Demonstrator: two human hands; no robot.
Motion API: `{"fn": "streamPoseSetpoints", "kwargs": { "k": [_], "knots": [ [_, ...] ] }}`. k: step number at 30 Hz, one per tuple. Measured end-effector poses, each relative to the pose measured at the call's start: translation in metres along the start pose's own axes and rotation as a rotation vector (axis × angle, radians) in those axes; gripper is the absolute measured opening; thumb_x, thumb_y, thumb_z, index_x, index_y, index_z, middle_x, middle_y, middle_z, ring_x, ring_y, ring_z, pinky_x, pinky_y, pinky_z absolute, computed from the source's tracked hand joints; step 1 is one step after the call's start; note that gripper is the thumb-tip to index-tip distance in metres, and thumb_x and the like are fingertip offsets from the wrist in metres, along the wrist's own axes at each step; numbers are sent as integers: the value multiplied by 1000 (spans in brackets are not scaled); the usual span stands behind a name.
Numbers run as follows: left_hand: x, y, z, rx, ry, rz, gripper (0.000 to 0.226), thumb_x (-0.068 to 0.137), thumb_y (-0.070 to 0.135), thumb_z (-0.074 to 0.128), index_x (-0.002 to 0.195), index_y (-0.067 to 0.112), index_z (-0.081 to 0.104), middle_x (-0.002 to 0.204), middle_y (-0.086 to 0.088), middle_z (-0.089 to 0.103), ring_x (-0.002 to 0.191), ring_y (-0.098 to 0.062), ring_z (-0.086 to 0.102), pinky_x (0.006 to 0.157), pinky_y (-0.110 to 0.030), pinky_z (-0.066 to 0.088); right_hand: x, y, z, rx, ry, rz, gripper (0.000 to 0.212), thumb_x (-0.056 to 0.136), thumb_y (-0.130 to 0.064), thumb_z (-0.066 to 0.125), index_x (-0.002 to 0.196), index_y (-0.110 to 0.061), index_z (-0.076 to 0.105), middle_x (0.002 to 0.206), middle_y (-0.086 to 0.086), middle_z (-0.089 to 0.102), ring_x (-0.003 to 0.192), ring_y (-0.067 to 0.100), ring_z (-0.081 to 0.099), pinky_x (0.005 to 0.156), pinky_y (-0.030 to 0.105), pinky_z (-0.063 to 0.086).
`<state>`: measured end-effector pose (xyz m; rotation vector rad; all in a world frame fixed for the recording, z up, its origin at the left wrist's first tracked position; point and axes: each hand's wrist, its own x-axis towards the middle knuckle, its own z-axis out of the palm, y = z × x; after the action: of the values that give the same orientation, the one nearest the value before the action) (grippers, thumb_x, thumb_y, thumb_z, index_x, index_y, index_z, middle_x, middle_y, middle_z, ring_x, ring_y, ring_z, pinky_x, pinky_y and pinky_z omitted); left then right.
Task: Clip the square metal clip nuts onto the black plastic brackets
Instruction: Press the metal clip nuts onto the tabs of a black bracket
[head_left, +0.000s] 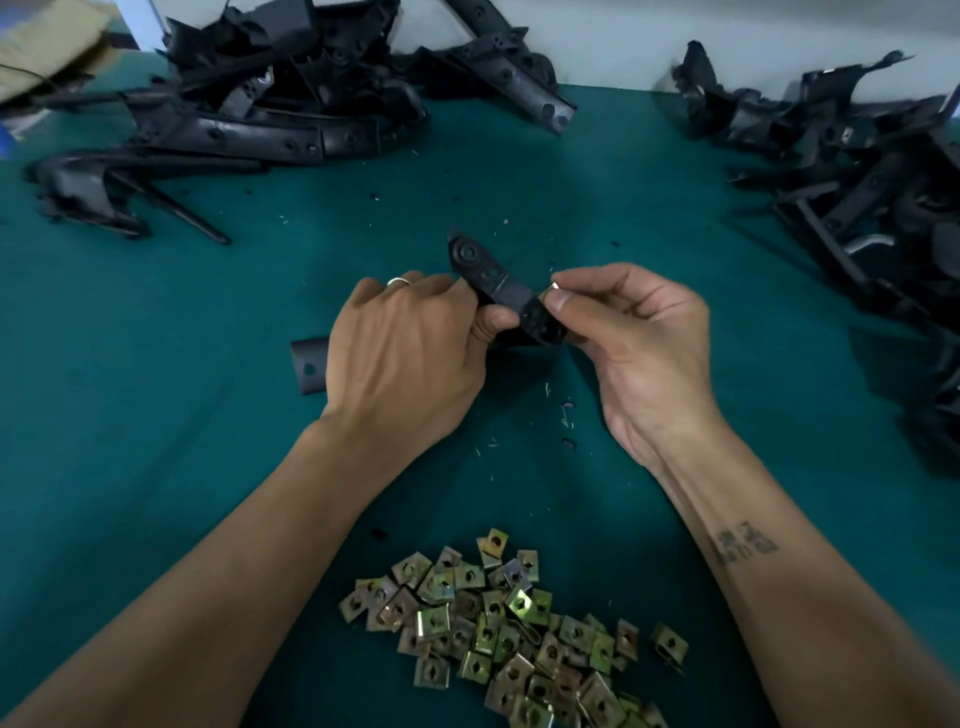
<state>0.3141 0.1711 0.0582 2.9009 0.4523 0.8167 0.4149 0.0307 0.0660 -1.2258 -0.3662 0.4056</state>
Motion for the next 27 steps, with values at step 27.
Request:
{"fn": "streamPoseSetpoints", "kwargs": {
  "k": [27],
  "knots": [
    [-3,4,-9,-35,48,-84,43,104,44,38,71,16,39,70,-13,61,65,-37,56,61,-35,24,-43,-7,-10,-443,-168,-398,8,83,-8,66,77,-7,70,73,21,62,66,40,51,58,46,39]
  ]
}}
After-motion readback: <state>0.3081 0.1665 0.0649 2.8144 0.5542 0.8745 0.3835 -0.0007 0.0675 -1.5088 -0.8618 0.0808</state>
